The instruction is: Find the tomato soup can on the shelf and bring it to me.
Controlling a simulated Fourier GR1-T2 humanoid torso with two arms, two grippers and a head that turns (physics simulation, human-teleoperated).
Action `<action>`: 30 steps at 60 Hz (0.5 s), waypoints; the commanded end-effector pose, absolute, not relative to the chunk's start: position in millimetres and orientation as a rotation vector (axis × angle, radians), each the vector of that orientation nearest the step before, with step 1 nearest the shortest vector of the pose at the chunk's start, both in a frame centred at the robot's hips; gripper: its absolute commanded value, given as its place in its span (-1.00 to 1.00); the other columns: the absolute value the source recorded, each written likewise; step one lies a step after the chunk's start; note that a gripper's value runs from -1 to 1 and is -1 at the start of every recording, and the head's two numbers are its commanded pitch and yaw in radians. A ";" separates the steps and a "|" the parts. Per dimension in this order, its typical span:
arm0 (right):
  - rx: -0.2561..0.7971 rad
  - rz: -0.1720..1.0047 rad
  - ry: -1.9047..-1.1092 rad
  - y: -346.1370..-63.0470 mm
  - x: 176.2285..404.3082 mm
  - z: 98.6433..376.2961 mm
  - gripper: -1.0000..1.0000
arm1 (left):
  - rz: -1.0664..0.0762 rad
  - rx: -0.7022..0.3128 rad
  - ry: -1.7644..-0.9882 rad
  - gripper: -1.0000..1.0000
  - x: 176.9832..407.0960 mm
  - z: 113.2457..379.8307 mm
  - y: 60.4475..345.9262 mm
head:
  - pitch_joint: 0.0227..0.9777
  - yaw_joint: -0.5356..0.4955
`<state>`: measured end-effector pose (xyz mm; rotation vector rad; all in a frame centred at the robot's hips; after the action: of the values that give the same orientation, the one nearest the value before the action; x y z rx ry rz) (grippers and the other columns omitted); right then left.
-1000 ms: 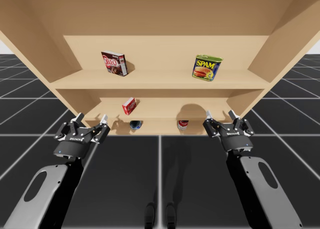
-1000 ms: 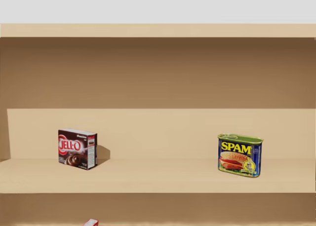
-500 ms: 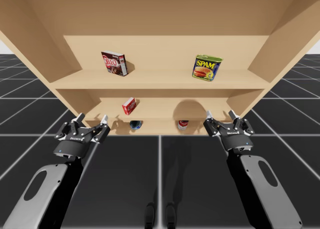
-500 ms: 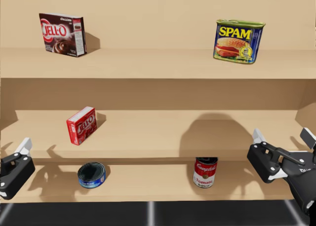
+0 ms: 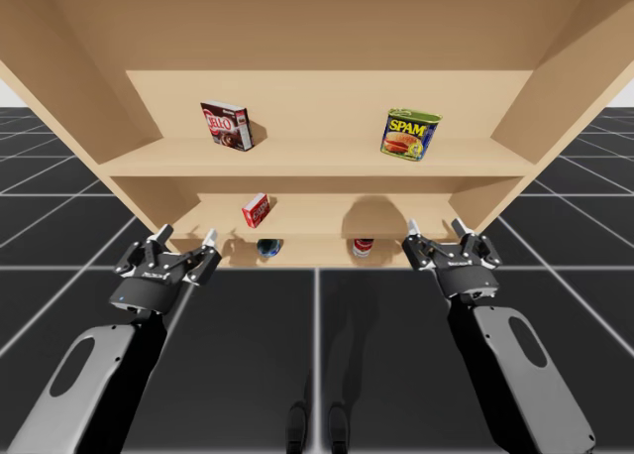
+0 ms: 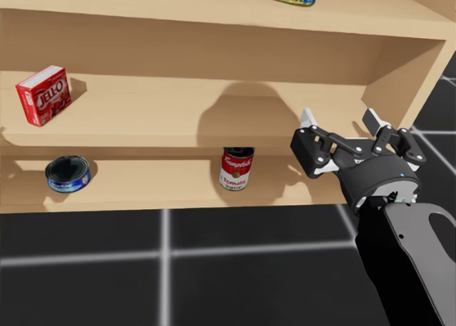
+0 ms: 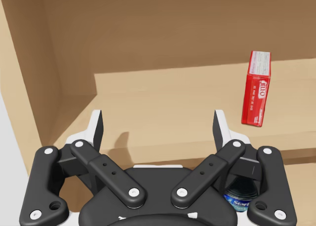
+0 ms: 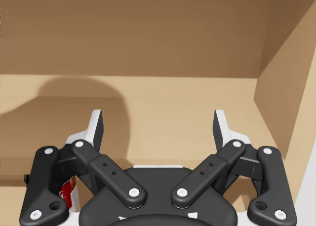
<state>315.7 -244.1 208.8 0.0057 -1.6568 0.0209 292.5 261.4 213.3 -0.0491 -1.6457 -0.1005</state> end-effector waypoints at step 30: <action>0.123 0.186 -1.505 -196.6 247.5 210.0 -1.00 | -0.043 -0.218 -1.676 -1.00 287.4 222.7 261.9 | 0.39 -0.30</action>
<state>268.0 -211.6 220.4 0.0924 -1.5523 0.1316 289.0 262.3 220.3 -0.1799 -1.6673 -0.0580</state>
